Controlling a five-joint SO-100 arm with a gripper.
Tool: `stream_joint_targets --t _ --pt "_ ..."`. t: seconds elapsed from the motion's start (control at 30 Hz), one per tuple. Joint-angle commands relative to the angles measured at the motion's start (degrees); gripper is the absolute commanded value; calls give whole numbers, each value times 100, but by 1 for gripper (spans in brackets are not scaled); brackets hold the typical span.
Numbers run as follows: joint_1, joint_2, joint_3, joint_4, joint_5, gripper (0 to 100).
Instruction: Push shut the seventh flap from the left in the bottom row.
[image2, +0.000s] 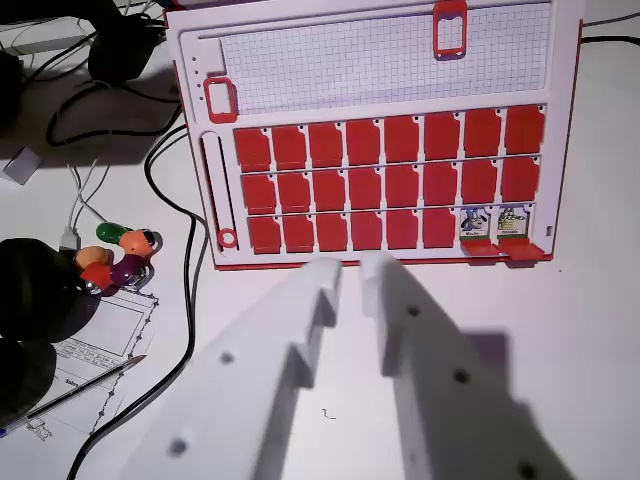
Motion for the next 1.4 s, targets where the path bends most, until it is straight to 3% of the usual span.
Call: stream_joint_targets --t 0.0,0.87,1.37 --pt "-26 176 -457 -70 70 2" --pt "62 -360 -879 220 237 2" --pt "396 -1362 -1617 1143 387 2"
